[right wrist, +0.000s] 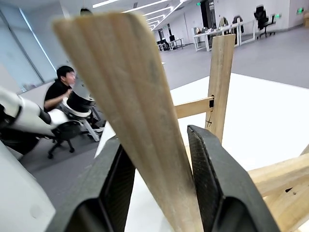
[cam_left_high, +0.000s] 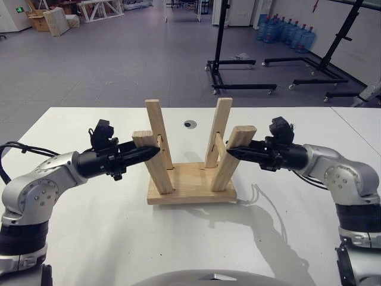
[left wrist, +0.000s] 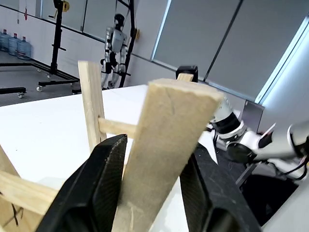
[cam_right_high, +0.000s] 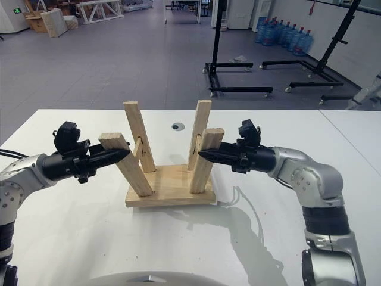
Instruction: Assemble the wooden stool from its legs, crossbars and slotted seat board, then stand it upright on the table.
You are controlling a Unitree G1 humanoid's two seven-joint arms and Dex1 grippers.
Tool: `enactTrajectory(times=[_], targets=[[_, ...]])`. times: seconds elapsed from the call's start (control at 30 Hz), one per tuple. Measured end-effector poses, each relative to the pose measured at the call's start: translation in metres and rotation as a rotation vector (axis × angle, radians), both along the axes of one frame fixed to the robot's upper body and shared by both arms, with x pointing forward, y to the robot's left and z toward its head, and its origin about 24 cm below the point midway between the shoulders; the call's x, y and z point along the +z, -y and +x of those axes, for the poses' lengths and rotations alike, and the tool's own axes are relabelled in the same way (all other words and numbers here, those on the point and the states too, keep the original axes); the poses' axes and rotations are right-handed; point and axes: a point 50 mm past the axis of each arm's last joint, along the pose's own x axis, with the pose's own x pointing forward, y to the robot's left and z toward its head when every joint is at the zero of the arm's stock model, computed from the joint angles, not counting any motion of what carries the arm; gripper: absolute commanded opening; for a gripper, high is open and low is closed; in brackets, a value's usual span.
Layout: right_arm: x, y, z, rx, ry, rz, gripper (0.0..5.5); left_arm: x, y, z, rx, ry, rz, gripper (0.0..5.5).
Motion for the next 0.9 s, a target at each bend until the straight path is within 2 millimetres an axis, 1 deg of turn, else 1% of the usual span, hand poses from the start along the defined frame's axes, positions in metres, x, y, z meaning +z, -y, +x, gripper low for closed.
enactTrajectory(times=[0.07, 0.13, 0.17, 0.23, 0.3, 0.37, 0.47, 0.57, 0.6, 0.63, 0.7, 0.73, 0.87, 0.9], targets=[[0.008, -0.002, 0.006, 0.005, -0.089, 0.04, 1.43, 0.005, 0.001, 0.008, 0.023, -0.055, -0.061, 1.47], [0.013, -0.006, 0.018, -0.013, -0.21, 0.084, 1.27, 0.008, 0.002, 0.025, 0.085, -0.148, -0.132, 1.41], [0.012, -0.008, 0.024, -0.031, -0.259, 0.088, 1.16, 0.007, 0.004, 0.034, 0.12, -0.201, -0.159, 1.38], [0.004, -0.012, 0.034, -0.066, -0.38, 0.11, 1.13, -0.001, 0.007, 0.046, 0.171, -0.312, -0.2, 1.35], [-0.001, -0.012, 0.045, -0.115, -0.463, 0.131, 1.13, -0.007, 0.011, 0.057, 0.224, -0.388, -0.218, 1.35], [-0.008, -0.013, 0.052, -0.147, -0.52, 0.138, 1.13, -0.013, 0.015, 0.065, 0.262, -0.45, -0.219, 1.35], [-0.025, -0.014, 0.059, -0.191, -0.589, 0.171, 1.16, -0.029, 0.02, 0.074, 0.308, -0.528, -0.224, 1.35], [-0.036, -0.015, 0.063, -0.222, -0.621, 0.199, 1.18, -0.041, 0.024, 0.081, 0.338, -0.578, -0.238, 1.35], [-0.041, -0.015, 0.065, -0.233, -0.632, 0.208, 1.62, -0.045, 0.025, 0.084, 0.351, -0.599, -0.242, 1.35], [-0.047, -0.016, 0.066, -0.25, -0.641, 0.207, 1.87, -0.051, 0.026, 0.088, 0.364, -0.624, -0.25, 1.71], [-0.054, -0.022, 0.069, -0.274, -0.618, 0.149, 2.35, -0.057, 0.031, 0.092, 0.37, -0.631, -0.232, 2.08], [-0.057, -0.023, 0.069, -0.278, -0.625, 0.144, 2.46, -0.059, 0.032, 0.093, 0.371, -0.634, -0.225, 2.18], [-0.057, -0.02, 0.07, -0.286, -0.626, 0.164, 3.21, -0.06, 0.031, 0.095, 0.36, -0.653, -0.277, 2.81], [-0.056, -0.018, 0.07, -0.292, -0.625, 0.175, 3.48, -0.059, 0.03, 0.096, 0.363, -0.654, -0.295, 2.85]])
